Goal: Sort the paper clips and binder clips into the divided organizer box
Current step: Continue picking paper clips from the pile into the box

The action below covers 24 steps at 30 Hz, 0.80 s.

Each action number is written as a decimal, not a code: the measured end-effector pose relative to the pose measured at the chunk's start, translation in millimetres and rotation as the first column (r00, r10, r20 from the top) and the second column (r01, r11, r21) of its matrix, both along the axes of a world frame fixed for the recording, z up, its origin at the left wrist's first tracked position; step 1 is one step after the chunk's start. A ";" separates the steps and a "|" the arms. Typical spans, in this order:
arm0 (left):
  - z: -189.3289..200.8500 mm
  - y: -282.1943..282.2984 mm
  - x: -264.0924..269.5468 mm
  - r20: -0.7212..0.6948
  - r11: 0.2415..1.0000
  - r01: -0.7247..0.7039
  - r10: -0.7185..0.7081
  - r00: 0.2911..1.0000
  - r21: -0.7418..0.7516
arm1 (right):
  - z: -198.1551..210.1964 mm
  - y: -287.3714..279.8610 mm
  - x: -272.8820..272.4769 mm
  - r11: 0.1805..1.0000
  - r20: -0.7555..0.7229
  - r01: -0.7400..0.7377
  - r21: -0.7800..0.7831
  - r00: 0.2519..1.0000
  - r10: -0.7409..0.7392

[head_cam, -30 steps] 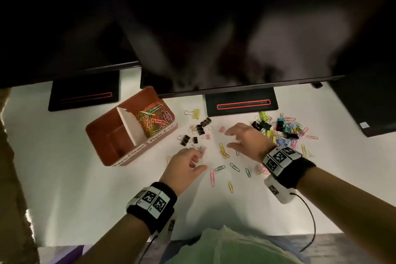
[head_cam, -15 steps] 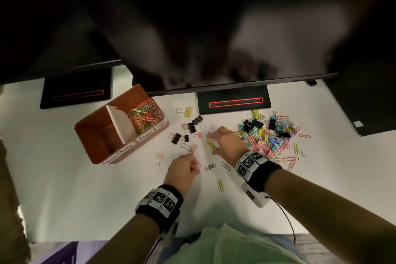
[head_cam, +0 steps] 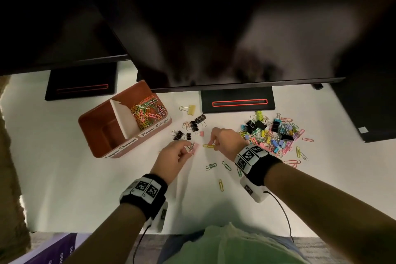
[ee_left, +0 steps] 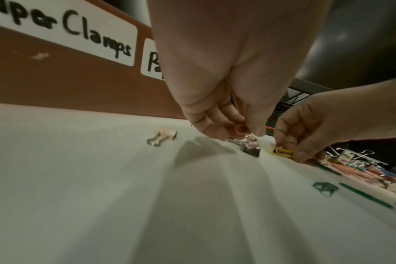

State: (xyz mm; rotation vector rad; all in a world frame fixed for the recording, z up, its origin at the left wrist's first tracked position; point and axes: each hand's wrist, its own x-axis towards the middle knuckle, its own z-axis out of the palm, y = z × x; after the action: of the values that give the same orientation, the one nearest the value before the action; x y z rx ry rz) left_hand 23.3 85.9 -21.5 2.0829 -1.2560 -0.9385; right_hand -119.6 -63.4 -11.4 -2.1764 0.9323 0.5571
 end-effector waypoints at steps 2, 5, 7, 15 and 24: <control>-2.9 -6.3 2.3 -0.003 1.000 0.019 -0.019 1.000 0.009 | -0.1 -0.7 2.0 1.000 -0.008 0.020 0.003 1.000 -0.020; -6.9 -12.1 1.4 0.006 0.999 0.053 -0.053 0.999 -0.003 | -0.7 -2.6 2.8 0.997 -0.005 0.069 0.040 0.998 -0.069; -9.4 -13.7 0.4 0.030 0.998 0.052 -0.051 0.998 -0.027 | -0.8 -2.4 -0.2 0.996 0.025 0.074 0.051 0.997 -0.075; -15.9 -13.1 2.4 0.047 0.996 0.019 -0.015 0.999 -0.091 | 6.9 -8.1 -21.8 0.988 0.242 0.152 -0.023 0.960 -0.142; 1.0 -13.7 6.6 0.042 0.993 0.021 -0.016 0.999 -0.113 | 10.9 -8.7 -48.9 0.990 0.232 0.069 -0.122 0.972 -0.039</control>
State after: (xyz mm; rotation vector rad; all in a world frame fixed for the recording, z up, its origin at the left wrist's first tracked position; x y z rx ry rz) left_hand 29.9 72.2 -20.5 2.0146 -1.3201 -0.8172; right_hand -168.6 -72.1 -0.5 -2.2645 0.9203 0.2169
